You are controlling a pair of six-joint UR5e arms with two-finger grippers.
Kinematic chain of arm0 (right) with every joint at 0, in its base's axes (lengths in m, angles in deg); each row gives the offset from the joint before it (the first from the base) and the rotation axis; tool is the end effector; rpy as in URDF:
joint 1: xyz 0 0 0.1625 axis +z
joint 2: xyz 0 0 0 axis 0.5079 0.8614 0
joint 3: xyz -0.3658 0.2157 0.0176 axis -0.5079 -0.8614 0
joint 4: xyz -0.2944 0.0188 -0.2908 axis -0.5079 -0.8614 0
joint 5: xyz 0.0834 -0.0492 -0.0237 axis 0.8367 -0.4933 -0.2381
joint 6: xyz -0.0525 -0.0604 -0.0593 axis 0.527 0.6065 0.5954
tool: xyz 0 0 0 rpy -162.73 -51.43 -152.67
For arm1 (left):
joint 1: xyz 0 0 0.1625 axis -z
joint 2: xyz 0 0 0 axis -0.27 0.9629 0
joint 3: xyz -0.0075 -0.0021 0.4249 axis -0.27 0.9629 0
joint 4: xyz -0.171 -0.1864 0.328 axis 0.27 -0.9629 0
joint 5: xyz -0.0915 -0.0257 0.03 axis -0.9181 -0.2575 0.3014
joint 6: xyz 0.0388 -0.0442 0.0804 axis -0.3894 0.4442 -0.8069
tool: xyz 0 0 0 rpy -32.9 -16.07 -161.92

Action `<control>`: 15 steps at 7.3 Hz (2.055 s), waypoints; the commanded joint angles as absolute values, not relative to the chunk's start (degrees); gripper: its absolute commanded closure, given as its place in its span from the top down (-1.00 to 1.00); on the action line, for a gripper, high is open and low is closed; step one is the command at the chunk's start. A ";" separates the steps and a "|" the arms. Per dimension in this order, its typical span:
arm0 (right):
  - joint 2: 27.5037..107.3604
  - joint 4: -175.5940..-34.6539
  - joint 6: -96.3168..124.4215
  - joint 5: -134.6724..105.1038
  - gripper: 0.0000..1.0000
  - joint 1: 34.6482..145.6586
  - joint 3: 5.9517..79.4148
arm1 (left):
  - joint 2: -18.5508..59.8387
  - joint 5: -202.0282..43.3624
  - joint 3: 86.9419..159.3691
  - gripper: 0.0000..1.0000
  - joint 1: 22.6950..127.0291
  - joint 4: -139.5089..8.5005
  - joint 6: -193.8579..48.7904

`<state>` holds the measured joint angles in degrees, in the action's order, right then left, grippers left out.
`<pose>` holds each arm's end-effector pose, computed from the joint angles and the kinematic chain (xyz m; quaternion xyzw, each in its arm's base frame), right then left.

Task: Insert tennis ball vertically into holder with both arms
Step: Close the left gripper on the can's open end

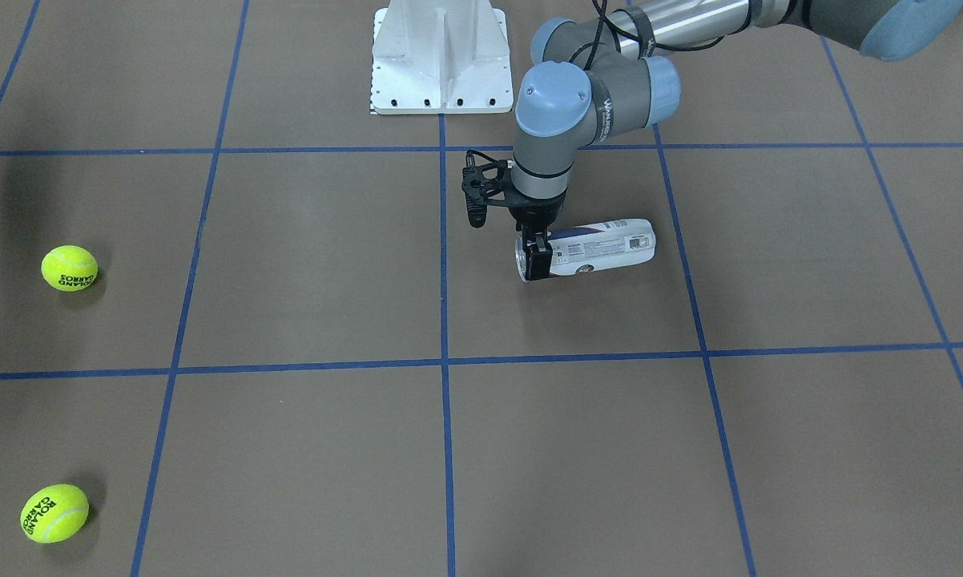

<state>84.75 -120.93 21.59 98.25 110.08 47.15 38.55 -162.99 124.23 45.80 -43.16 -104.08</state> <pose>-0.0328 -0.5179 0.5723 -0.0049 -0.3951 -0.0381 0.9178 0.5512 -0.4441 0.2512 0.2966 0.2488 0.6095 0.6918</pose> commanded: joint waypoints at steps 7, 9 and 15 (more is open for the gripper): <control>84.81 -120.93 21.59 98.34 0.99 109.62 47.33 | 38.75 -163.00 122.27 0.67 45.37 -45.82 -101.59; 84.72 -120.93 21.59 98.34 0.99 109.27 47.42 | 38.58 -163.00 122.54 0.60 45.37 -45.82 -101.59; 84.11 -119.79 21.59 100.09 0.99 107.79 46.99 | 38.49 -161.34 131.68 0.55 47.39 -58.28 -90.93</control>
